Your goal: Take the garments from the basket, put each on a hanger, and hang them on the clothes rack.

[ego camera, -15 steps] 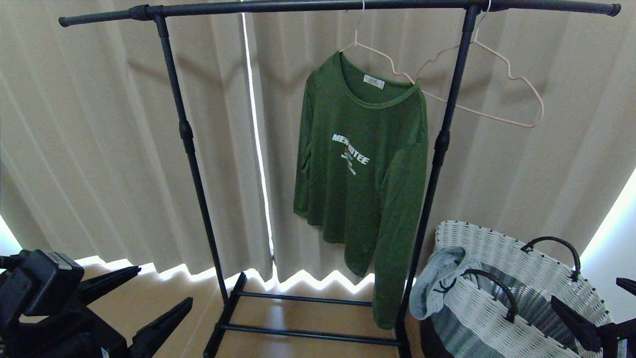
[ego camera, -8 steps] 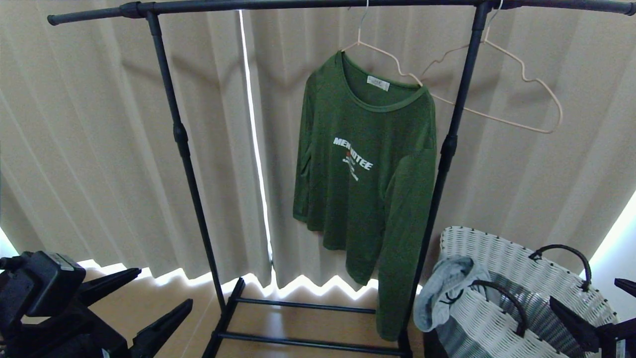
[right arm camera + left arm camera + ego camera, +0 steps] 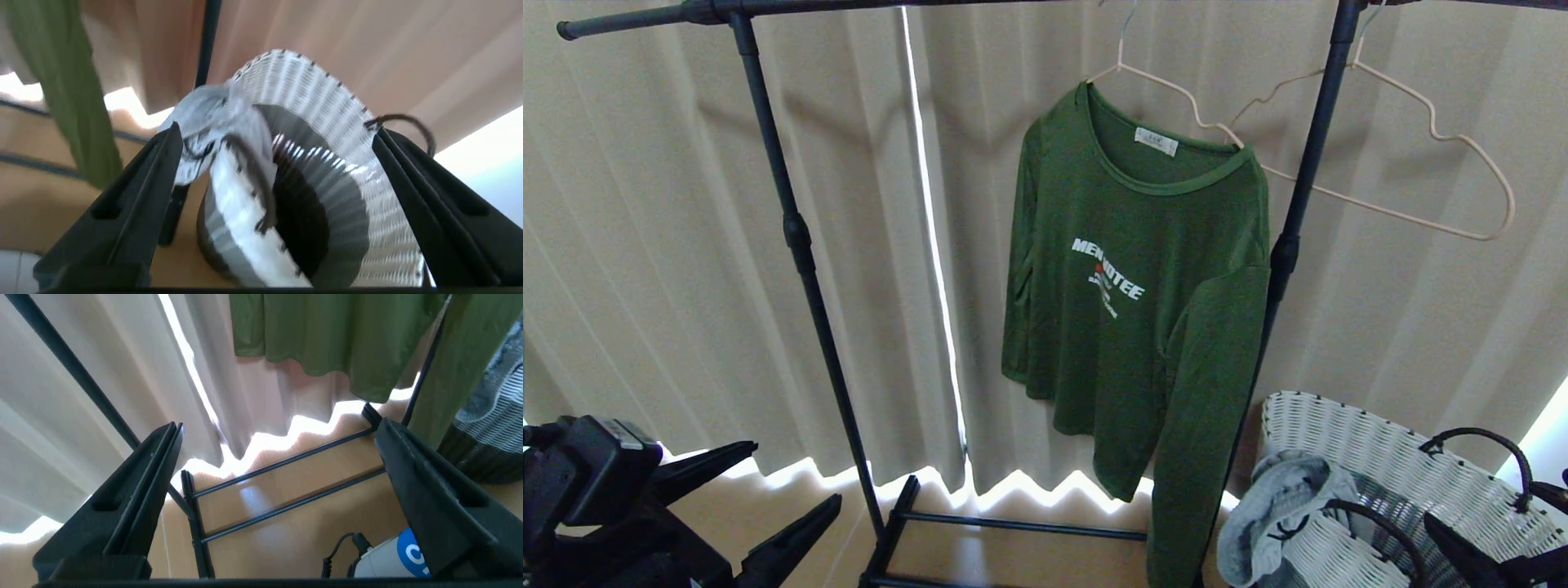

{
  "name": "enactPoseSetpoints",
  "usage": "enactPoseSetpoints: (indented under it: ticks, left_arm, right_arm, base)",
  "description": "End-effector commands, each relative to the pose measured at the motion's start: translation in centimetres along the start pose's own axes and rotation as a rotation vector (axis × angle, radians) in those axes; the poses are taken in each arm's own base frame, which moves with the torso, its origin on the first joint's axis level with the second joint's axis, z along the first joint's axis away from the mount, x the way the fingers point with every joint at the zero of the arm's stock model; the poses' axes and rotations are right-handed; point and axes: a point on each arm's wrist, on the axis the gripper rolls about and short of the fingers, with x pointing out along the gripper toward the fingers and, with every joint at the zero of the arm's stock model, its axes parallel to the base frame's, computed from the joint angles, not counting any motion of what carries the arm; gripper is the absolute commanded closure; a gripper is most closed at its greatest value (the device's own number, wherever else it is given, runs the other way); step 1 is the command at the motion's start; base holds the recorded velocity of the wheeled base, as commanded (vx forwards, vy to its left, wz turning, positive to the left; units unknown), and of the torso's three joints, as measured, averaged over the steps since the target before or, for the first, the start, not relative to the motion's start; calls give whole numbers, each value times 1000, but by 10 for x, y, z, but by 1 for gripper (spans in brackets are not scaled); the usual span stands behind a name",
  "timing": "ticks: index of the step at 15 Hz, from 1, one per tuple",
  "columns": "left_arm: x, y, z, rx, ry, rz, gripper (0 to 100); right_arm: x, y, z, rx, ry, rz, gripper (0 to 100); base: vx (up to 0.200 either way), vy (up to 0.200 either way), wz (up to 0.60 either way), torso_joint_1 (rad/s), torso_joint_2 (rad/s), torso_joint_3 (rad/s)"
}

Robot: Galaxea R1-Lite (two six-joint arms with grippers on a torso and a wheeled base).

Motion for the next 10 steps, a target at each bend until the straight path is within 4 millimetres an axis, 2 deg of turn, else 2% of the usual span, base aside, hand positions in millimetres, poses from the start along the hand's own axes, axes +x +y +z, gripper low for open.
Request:
enactPoseSetpoints:
  ticks: [1,5,9,10]
  left_arm:
    - [0,-1,-1,1,3,-5,0]
    - [0,-3,0,4,-2,-25,0]
    - [0,-5,0,8,-2,-36,0]
    - [0,-5,0,11,-3,-40,0]
  right_arm:
    - [4,1,-4,-2,41,10,0]
    - [3,1,-4,-6,38,9,0]
    - [3,1,-4,-42,38,8,0]
    - [3,1,-4,-46,40,6,0]
  base:
    - [0,0,0,0,0,0]
    - [0,0,0,0,0,0]
    - [200,0,0,-4,2,5]
    - [0,0,0,0,0,0]
